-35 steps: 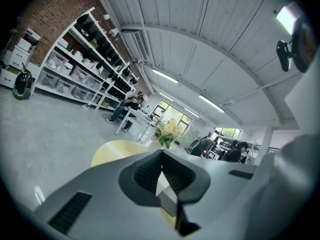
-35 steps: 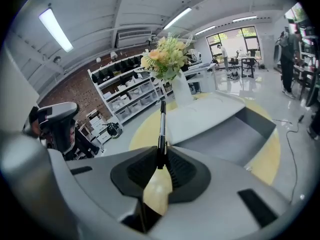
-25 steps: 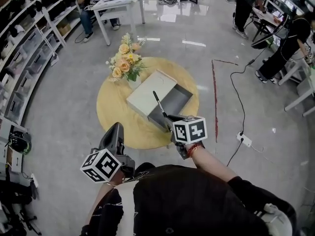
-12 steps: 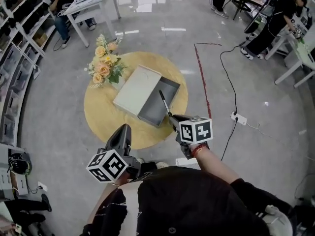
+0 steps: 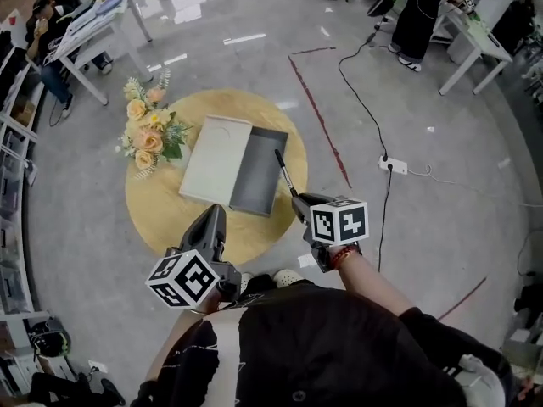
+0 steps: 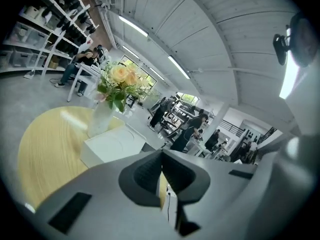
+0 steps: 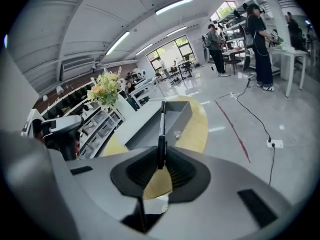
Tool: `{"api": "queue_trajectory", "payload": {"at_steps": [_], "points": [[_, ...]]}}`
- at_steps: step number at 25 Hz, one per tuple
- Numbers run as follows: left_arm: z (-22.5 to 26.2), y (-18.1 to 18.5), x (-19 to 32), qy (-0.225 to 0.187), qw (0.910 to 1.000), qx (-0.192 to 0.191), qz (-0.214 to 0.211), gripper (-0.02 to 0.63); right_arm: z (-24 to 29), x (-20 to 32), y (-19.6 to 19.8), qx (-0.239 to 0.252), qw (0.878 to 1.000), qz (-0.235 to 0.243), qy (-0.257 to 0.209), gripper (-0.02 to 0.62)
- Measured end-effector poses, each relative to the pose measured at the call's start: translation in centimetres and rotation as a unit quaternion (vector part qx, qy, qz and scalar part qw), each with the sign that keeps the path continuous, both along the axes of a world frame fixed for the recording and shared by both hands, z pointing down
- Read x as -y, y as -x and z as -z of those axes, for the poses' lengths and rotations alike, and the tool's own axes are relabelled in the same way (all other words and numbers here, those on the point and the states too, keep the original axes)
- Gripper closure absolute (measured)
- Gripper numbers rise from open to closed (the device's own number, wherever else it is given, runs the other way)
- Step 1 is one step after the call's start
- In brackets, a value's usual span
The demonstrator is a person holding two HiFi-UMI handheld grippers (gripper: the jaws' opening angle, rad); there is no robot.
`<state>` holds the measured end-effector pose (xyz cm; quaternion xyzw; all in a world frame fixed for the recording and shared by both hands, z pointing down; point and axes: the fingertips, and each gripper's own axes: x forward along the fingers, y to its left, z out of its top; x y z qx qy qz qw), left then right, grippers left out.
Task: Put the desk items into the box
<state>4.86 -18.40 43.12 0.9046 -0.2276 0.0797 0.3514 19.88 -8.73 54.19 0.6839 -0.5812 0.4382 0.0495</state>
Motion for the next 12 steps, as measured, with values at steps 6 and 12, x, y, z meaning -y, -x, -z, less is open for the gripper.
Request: {"api": "queue_trajectory", "payload": {"at_steps": [6,12], "points": [[0.1,0.2,1.2,-0.004,0.9984,0.005,-0.057,0.595,0.2,-0.2,0.6,0.008,0.997,-0.070,-0.008,0.531],[-0.4,1.8,2.0,0.004,0.9961,0.007,-0.088,0.595,0.5,-0.2,2.1,0.010,0.993,-0.114,-0.014,0.531]]}}
